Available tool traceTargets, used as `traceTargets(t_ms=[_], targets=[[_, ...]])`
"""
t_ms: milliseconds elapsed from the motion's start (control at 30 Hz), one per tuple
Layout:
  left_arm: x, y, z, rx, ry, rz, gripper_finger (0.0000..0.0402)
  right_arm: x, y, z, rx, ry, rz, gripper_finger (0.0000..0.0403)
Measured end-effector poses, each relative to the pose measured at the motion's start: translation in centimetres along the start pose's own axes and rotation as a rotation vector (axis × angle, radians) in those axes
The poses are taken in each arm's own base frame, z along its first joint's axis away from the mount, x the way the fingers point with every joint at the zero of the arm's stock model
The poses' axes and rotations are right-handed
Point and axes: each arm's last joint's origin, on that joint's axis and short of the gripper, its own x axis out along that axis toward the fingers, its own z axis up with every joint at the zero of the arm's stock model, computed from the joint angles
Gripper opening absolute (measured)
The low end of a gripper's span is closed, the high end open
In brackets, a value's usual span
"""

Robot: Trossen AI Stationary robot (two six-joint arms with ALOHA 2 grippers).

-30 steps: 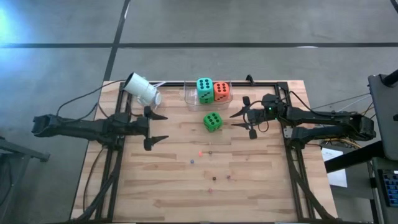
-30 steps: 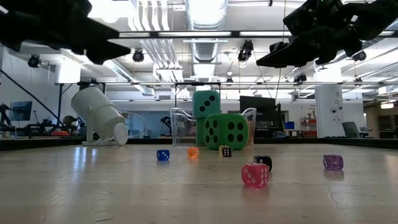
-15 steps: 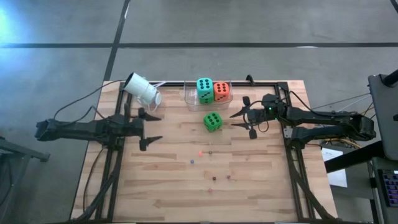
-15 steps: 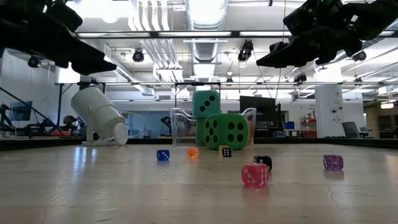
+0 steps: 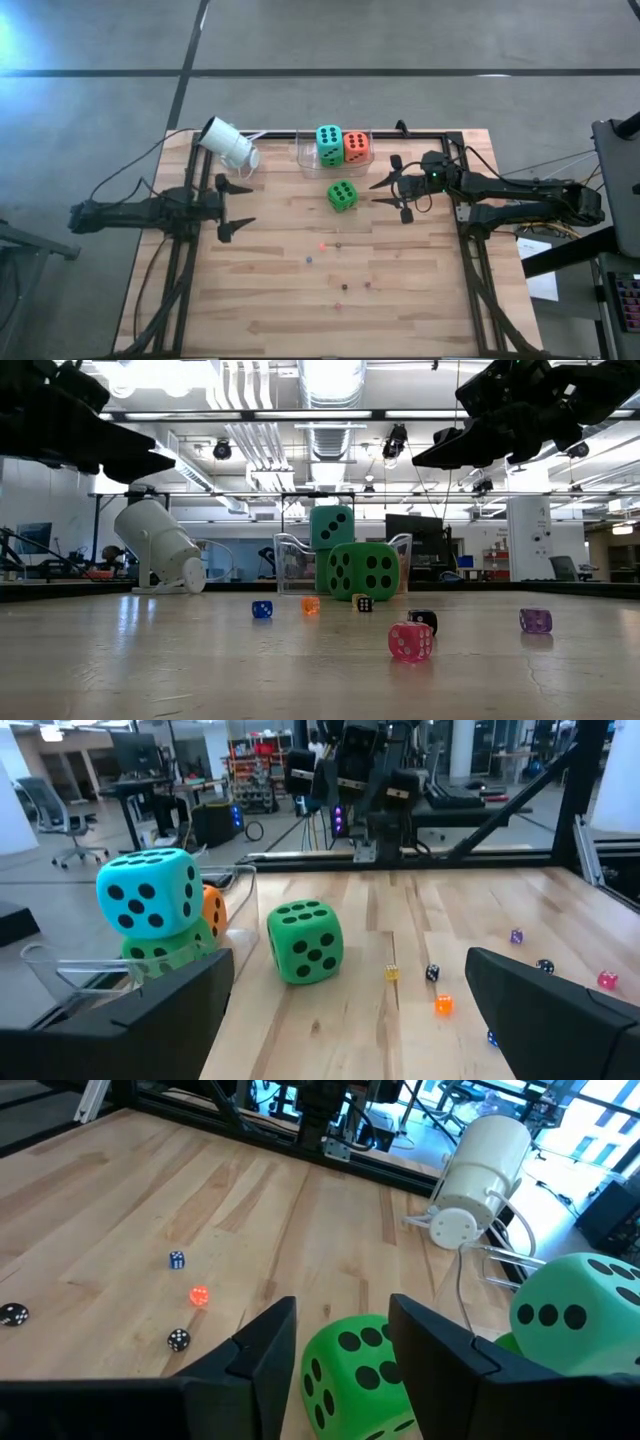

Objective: Pick & Place Dice
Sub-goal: Put the big green dice into the transparent bin

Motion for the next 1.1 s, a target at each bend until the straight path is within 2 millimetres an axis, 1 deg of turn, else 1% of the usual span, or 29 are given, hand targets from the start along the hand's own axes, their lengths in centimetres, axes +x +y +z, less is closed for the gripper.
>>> traceTargets(t_ms=[100, 267, 800, 1100], targets=[[-0.2, 0.0, -0.3, 0.014, -0.01, 0.001, 0.04, 0.0, 0.0, 0.0, 0.0, 0.0, 0.0, 0.0162], [0.0, -0.1, -1.4, 0.03, 0.027, -0.003, 0.04, 0.0, 0.0, 0.0, 0.0, 0.0, 0.0, 0.0164], [0.0, -0.1, -1.4, 0.03, 0.034, 0.003, 0.04, 0.0, 0.0, 0.0, 0.015, 0.001, 0.0, 0.0169], [0.0, -0.1, -1.4, 0.03, 0.035, 0.004, 0.04, 0.0, 0.0, 0.0, 0.023, 0.0, 0.0, 0.0151]])
